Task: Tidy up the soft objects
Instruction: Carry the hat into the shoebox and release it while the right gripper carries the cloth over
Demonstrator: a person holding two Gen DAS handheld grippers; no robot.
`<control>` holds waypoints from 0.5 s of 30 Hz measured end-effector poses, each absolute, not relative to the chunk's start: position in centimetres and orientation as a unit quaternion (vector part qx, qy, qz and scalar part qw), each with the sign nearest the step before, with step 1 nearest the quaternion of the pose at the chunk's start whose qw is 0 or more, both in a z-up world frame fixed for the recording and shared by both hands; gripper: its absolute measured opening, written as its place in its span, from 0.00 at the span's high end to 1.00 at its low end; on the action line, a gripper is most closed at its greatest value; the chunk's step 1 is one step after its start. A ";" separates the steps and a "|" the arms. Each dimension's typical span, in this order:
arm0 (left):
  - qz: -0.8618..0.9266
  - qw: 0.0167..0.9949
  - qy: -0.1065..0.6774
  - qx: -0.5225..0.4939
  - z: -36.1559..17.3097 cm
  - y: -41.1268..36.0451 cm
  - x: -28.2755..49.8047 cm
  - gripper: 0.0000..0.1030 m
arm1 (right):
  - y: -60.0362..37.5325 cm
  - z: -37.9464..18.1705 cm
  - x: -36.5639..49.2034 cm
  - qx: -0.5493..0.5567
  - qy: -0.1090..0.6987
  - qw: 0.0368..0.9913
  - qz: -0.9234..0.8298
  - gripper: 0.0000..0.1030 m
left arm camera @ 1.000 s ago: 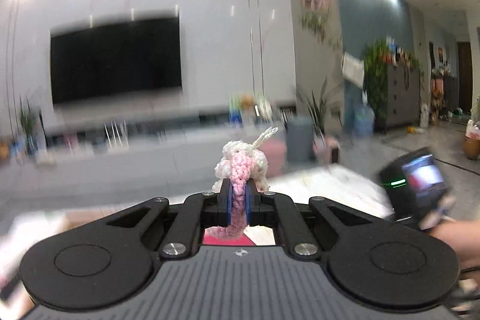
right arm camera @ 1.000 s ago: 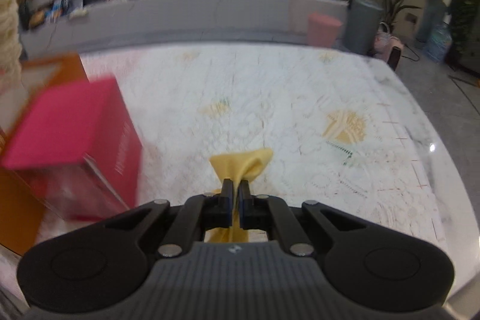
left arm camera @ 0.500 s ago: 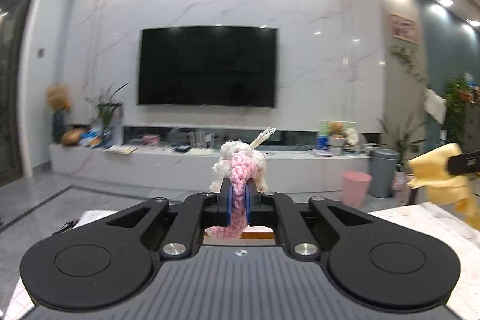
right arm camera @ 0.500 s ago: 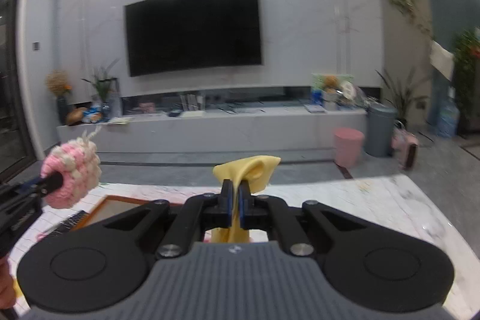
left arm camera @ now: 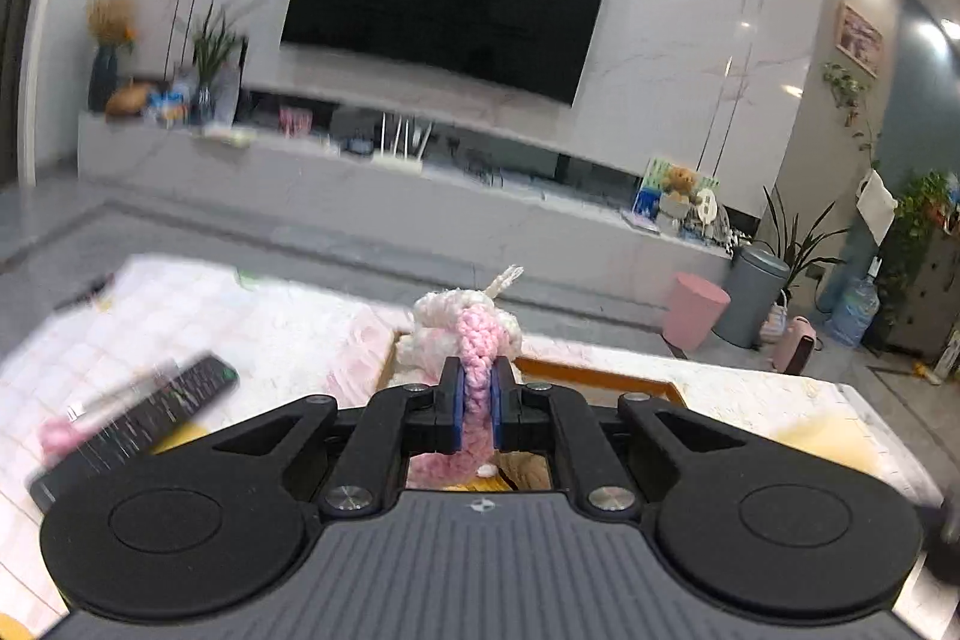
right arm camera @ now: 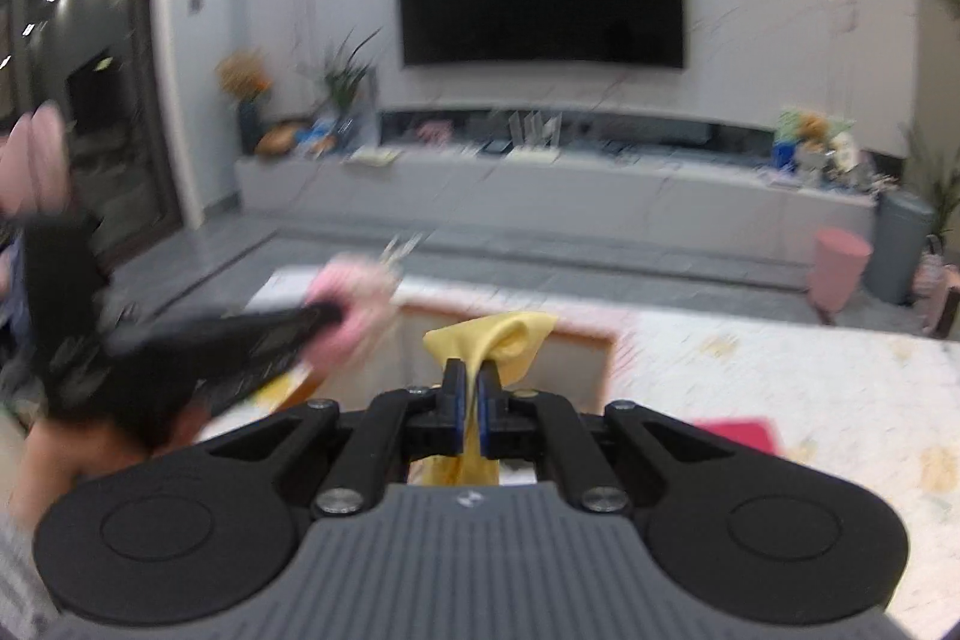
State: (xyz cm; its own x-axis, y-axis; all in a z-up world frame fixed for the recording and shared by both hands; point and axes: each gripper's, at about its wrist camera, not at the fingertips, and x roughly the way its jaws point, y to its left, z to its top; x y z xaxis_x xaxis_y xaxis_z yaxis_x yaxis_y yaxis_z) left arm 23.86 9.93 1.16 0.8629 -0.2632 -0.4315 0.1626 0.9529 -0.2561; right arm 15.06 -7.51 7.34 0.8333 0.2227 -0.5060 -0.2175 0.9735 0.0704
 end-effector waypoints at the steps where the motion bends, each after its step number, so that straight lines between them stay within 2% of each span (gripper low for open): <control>1: -0.119 0.955 0.250 -0.104 0.8 9.8 24.4 0.91 | -6.8 6.6 14.9 -0.001 0.273 0.954 0.120 0.99; 7: -0.106 0.948 0.298 -0.044 -1.6 9.0 24.7 0.90 | -5.1 3.6 14.3 -0.014 0.315 0.938 0.147 0.99; 11: -0.097 0.946 0.307 -0.034 -1.8 8.5 24.5 0.85 | -4.7 2.4 15.0 -0.017 0.347 0.925 0.154 0.99; 13: -0.098 0.947 0.304 -0.034 -1.4 8.5 24.2 0.78 | -4.6 2.1 15.7 -0.002 0.368 0.915 0.164 0.99; 14: -0.100 0.946 0.306 -0.032 -1.3 8.6 24.0 0.69 | -4.5 1.9 15.9 -0.008 0.374 0.912 0.166 0.99; 15: -0.101 0.945 0.311 -0.031 -1.2 8.6 24.2 0.54 | -4.4 1.8 16.2 -0.019 0.378 0.911 0.163 0.99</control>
